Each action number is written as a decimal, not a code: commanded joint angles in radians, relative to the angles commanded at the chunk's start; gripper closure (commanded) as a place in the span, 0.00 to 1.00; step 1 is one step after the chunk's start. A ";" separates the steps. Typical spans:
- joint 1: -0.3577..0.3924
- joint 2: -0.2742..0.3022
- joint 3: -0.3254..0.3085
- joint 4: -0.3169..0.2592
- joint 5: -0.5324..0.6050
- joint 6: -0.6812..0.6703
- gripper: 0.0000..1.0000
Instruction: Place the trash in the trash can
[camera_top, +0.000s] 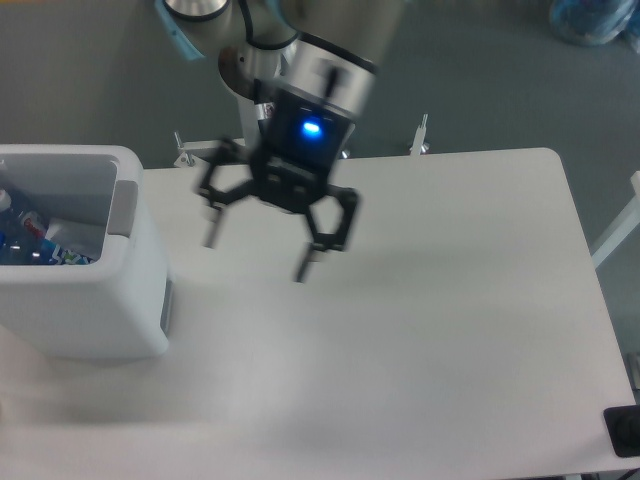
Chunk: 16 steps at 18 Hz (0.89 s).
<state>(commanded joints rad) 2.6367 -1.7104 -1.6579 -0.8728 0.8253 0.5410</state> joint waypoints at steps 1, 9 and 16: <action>0.015 -0.002 -0.028 0.000 0.000 0.037 0.00; 0.020 -0.084 -0.059 -0.002 0.193 0.163 0.00; -0.056 -0.130 -0.059 -0.003 0.524 0.295 0.00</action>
<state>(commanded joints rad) 2.5803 -1.8408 -1.7165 -0.8759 1.3494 0.8359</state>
